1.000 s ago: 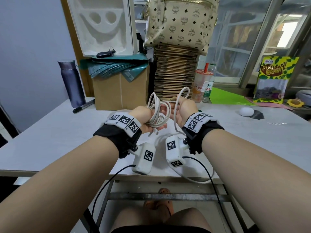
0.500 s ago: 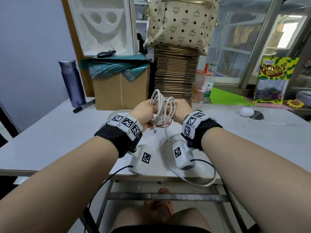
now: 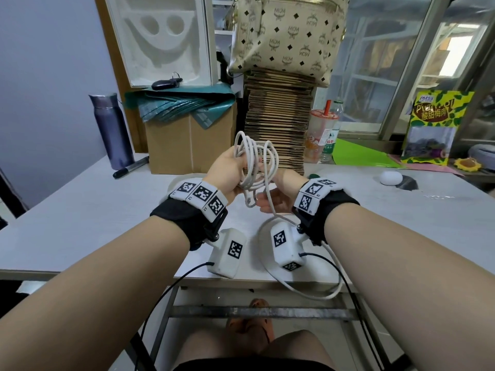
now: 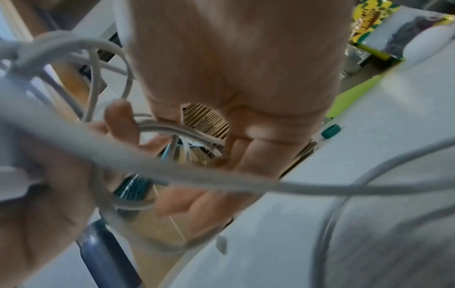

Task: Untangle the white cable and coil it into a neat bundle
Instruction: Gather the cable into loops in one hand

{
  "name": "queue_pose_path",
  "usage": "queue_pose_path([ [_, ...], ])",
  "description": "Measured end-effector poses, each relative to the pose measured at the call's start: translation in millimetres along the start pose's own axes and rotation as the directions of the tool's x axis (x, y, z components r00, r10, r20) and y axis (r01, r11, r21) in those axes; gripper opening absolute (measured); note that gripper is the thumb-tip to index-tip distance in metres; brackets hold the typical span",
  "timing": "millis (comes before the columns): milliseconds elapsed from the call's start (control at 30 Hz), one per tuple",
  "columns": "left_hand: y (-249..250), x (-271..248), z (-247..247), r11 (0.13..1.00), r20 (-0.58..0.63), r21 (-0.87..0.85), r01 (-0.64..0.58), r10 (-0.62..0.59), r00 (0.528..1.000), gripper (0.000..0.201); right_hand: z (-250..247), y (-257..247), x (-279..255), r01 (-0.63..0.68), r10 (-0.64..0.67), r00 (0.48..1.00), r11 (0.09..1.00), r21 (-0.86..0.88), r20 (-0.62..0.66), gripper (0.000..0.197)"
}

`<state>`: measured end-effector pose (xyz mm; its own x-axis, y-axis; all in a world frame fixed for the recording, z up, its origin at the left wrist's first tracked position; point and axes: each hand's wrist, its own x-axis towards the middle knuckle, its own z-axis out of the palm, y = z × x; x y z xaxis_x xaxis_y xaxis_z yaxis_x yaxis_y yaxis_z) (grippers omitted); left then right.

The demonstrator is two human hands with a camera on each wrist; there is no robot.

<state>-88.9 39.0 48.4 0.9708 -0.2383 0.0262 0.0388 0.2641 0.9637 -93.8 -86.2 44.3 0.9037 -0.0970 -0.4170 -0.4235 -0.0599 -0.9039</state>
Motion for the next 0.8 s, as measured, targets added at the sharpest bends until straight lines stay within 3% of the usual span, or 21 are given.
queue_pose_path([
  [100, -1, -2, 1, 0.999, 0.020, -0.032, 0.002, -0.001, 1.000, 0.023, 5, -9, 2, 0.152, -0.146, 0.988, 0.981, 0.120, -0.059, 0.025],
  [167, -3, -2, 1, 0.998, -0.005, -0.052, 0.023, -0.023, 1.000, 0.019, 8, -12, 4, 0.256, -0.247, 0.963, 0.964, 0.068, -0.109, 0.023],
  [200, -3, -3, 2, 0.996, -0.008, -0.080, 0.034, -0.035, 0.999, 0.017, 9, -12, 5, 0.256, -0.249, 0.963, 0.964, 0.064, -0.101, 0.022],
  [300, -1, -8, 4, 0.985, -0.034, -0.152, 0.082, -0.088, 0.996, 0.042, 10, -10, 5, 0.230, -0.225, 0.973, 0.968, 0.103, -0.059, 0.023],
  [367, 0, -7, 5, 0.982, 0.013, -0.166, 0.089, -0.088, 0.996, 0.043, 10, -8, 3, 0.226, -0.221, 0.973, 0.970, 0.087, -0.060, 0.023],
  [500, -2, -2, 1, 0.979, -0.098, -0.194, 0.059, -0.079, 0.992, 0.035, 10, -6, 5, 0.211, -0.208, 0.977, 0.974, 0.078, -0.050, 0.038],
  [567, -1, 1, -1, 0.971, -0.157, -0.226, 0.076, -0.113, 0.981, 0.028, 9, -6, 9, 0.283, -0.283, 0.957, 0.959, -0.006, -0.059, 0.044],
  [633, 3, 4, -2, 0.965, -0.224, -0.250, 0.077, -0.136, 0.965, 0.033, 6, -5, 7, 0.368, -0.378, 0.923, 0.923, -0.117, -0.077, 0.042],
  [733, 9, 1, -1, 0.966, -0.294, -0.260, 0.007, -0.086, 0.952, 0.027, -5, -3, 13, 0.443, -0.447, 0.893, 0.894, -0.072, -0.059, 0.033],
  [800, 13, 3, -3, 0.963, -0.339, -0.268, -0.016, -0.079, 0.937, 0.035, -11, 1, 14, 0.460, -0.464, 0.884, 0.886, -0.064, -0.062, 0.021],
])
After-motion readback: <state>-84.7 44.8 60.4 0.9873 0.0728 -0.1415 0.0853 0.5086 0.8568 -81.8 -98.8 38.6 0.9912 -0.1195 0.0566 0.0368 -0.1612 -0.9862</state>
